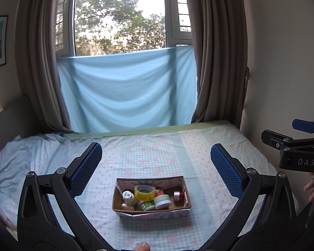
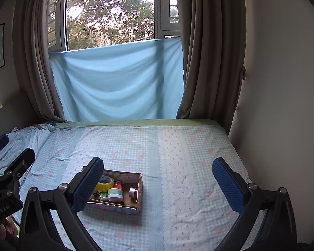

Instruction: Organize rigid objects

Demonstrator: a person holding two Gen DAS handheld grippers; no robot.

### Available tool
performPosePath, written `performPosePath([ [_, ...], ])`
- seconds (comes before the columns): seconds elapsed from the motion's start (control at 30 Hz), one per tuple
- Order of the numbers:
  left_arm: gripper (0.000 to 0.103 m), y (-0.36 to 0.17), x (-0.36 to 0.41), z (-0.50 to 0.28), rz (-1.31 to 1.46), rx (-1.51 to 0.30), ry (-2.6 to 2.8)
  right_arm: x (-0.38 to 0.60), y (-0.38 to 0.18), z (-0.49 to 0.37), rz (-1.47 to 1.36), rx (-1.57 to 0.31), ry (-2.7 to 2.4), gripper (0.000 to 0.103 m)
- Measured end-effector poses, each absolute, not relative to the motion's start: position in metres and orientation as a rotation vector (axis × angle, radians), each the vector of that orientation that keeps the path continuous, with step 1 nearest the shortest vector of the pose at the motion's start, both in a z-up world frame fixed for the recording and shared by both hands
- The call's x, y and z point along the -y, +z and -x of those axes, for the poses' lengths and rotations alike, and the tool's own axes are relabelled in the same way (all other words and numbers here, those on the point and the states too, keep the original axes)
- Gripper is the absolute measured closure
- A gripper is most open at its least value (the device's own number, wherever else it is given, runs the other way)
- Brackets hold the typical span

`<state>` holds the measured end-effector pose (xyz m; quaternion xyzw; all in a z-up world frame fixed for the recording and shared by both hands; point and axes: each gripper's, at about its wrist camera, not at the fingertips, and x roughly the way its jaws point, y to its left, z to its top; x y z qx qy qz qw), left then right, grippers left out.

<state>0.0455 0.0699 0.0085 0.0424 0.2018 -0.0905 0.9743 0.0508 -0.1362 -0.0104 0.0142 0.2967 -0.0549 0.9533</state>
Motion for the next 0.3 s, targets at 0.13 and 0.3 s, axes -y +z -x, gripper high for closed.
performPosePath([
  [0.13,0.0,0.0063,-0.0695,-0.0475,-0.076,-0.414,-0.208,0.1389,-0.0128,-0.0513,-0.035,-0.605,-0.116,0.0],
  [0.3,0.0,-0.0008,-0.0688,-0.0525,-0.057,-0.448,-0.243,0.1407,-0.02,-0.0542,-0.043,-0.623,-0.121,0.0],
])
